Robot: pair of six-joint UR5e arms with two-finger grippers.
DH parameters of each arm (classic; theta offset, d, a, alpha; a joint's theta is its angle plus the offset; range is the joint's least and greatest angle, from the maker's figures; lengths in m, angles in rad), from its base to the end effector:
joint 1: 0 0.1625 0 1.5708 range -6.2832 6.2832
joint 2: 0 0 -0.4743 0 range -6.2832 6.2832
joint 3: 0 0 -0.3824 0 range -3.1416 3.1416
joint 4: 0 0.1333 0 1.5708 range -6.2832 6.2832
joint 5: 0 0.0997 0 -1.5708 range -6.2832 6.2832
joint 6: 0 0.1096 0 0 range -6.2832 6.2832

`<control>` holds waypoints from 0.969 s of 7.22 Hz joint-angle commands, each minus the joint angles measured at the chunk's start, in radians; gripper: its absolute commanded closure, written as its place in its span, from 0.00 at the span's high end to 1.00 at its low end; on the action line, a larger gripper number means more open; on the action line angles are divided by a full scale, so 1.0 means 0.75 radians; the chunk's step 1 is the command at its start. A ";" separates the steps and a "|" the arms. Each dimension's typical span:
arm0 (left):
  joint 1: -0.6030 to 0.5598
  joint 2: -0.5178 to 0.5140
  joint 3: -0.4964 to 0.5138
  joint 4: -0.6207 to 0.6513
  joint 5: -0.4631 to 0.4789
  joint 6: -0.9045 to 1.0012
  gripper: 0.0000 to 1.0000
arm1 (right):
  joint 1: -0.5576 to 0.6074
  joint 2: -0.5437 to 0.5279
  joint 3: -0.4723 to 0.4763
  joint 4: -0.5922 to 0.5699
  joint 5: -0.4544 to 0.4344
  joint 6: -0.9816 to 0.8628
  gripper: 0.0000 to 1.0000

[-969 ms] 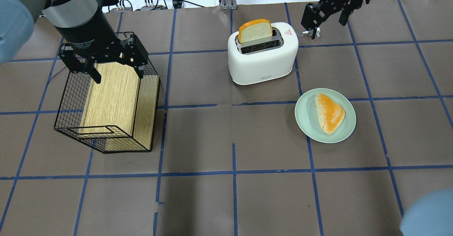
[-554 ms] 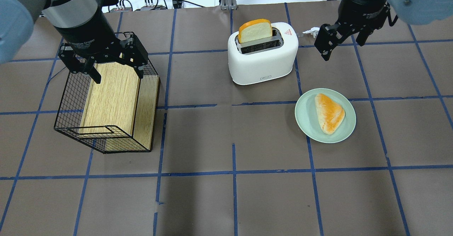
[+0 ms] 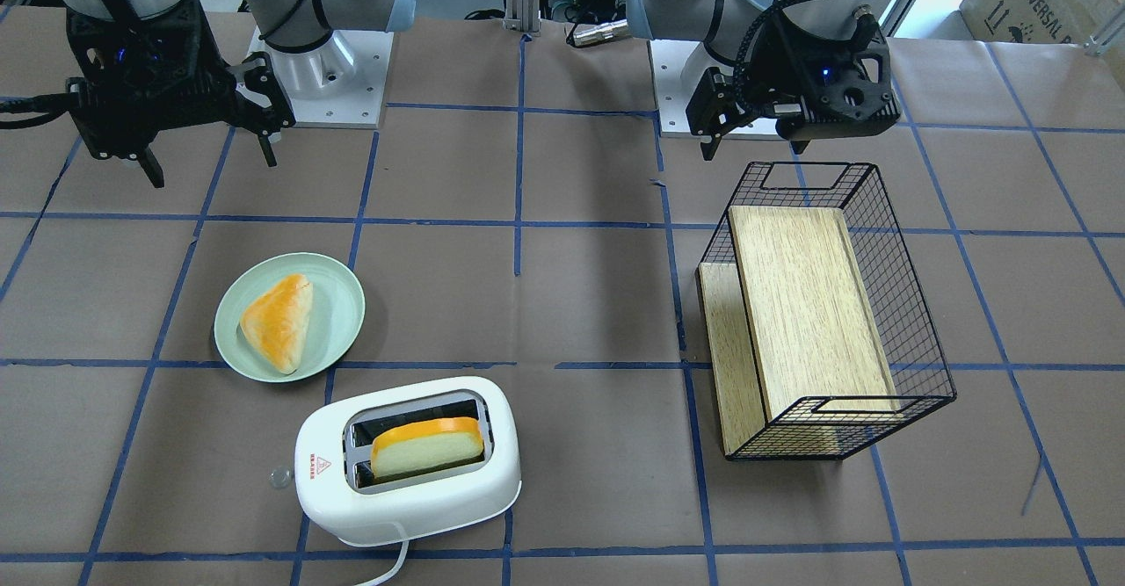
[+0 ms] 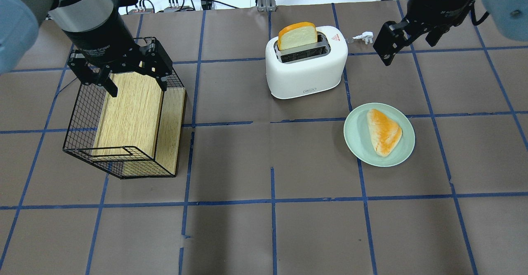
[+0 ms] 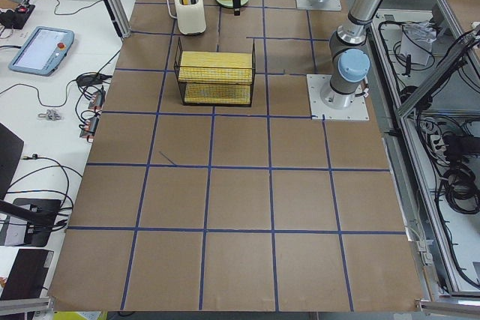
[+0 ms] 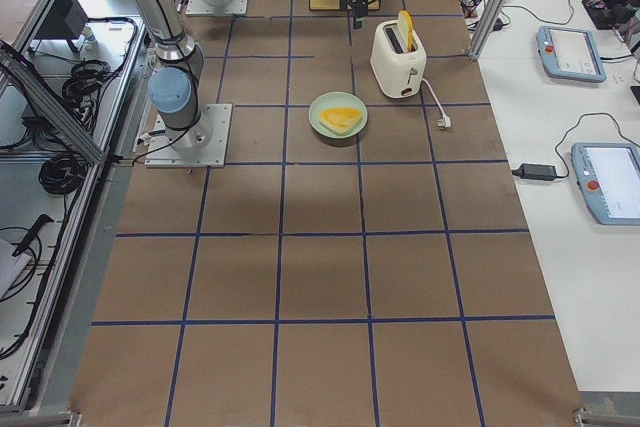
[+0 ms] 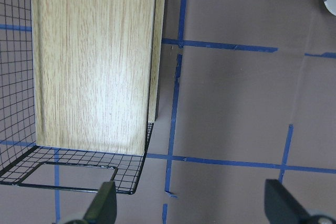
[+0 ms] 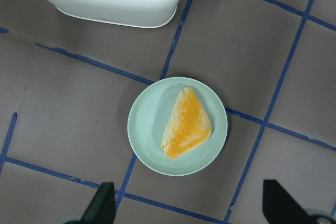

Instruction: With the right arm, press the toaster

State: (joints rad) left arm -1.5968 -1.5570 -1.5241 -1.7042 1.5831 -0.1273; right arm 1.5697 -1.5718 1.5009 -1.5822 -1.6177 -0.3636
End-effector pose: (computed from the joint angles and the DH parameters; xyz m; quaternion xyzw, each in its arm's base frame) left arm -0.1440 -0.4630 0.5433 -0.0504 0.9980 0.0359 0.0089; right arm 0.1276 -0.4895 0.5630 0.1791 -0.9827 0.0362 0.0305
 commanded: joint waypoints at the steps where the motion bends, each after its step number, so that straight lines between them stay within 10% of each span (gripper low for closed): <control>1: 0.000 0.000 -0.001 0.000 0.000 0.000 1.00 | -0.001 0.001 -0.005 -0.011 0.083 0.000 1.00; 7: 0.000 0.000 0.001 0.000 0.000 0.000 1.00 | -0.005 0.003 0.007 -0.028 0.087 0.110 1.00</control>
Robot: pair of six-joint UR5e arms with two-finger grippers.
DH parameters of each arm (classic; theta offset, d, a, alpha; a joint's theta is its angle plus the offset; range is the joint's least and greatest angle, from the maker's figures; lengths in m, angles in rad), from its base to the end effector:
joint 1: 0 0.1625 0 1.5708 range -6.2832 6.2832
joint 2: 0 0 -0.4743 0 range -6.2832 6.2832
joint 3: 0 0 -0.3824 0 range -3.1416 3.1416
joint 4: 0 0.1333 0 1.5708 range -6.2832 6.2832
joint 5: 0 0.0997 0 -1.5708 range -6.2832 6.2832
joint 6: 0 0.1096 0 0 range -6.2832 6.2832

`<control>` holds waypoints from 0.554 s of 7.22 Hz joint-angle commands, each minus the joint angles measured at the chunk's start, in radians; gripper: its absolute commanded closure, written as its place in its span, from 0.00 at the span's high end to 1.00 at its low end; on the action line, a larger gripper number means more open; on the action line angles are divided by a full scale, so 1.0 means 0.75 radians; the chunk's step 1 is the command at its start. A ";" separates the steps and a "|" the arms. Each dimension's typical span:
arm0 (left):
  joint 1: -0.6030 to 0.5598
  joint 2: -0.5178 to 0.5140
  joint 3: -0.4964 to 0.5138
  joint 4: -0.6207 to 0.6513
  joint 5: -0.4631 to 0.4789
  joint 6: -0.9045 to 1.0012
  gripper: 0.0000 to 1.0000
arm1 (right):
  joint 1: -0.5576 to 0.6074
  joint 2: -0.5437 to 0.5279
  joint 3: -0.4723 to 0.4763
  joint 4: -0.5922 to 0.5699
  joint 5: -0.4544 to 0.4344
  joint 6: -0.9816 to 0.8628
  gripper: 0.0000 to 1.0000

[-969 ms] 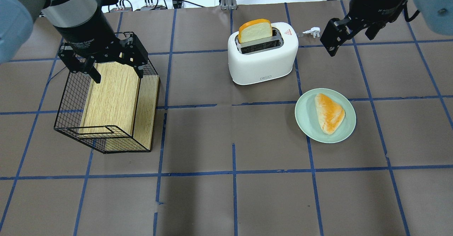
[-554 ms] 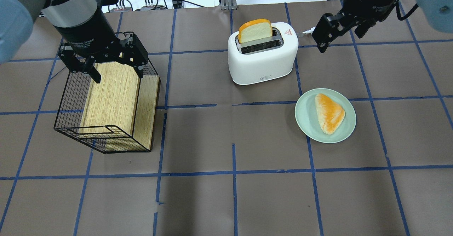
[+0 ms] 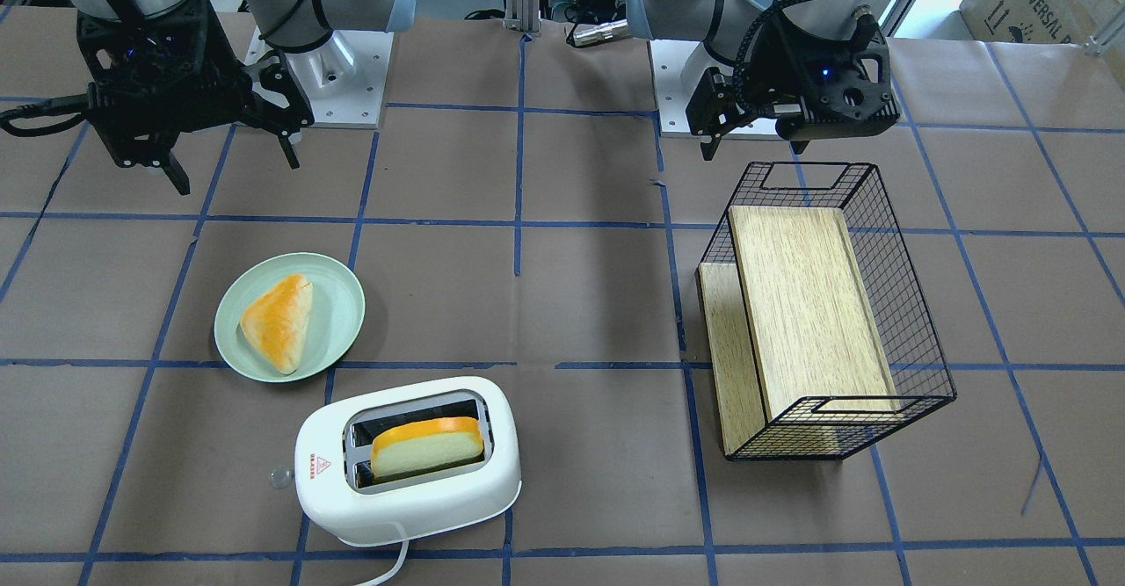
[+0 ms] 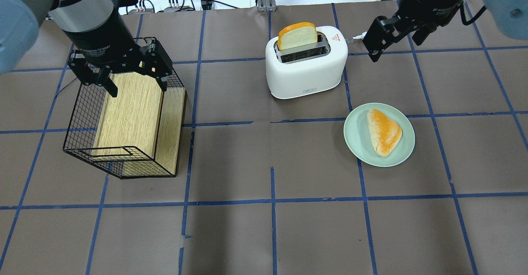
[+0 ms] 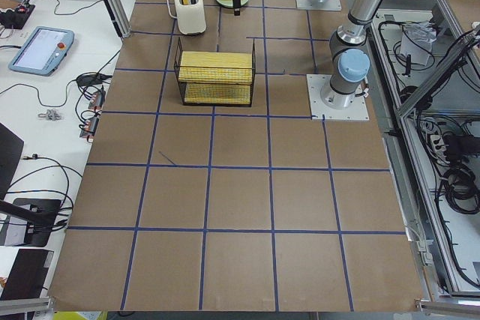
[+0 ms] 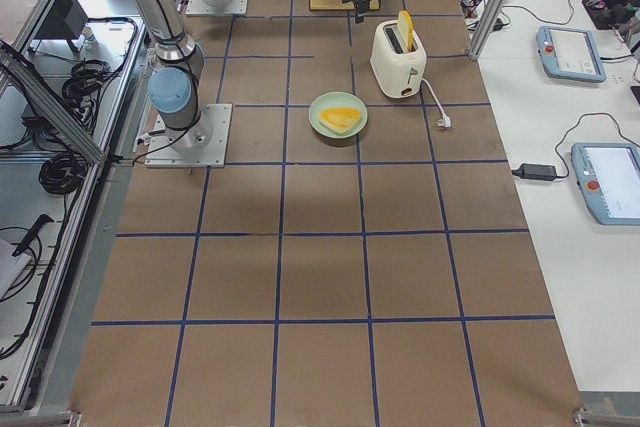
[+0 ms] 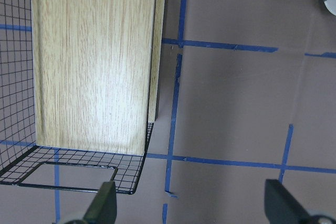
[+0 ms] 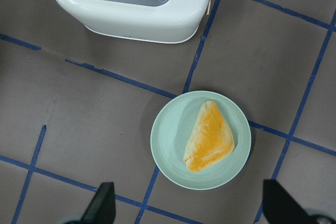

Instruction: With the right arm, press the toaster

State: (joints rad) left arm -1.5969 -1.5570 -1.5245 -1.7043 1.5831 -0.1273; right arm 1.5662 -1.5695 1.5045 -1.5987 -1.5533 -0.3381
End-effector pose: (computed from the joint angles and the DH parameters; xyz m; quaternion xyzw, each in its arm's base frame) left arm -0.1441 -0.4630 0.5431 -0.0503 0.9980 0.0361 0.0089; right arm 0.1330 -0.4923 0.5618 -0.1662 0.9850 -0.0472 0.0007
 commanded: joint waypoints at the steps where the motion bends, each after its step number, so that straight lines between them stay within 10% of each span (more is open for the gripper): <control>1: 0.000 0.000 0.000 0.000 0.000 0.000 1.00 | 0.000 0.000 0.002 -0.020 0.001 0.095 1.00; 4: 0.000 0.000 0.000 0.000 0.000 0.000 1.00 | -0.002 0.002 0.005 -0.024 0.001 0.087 1.00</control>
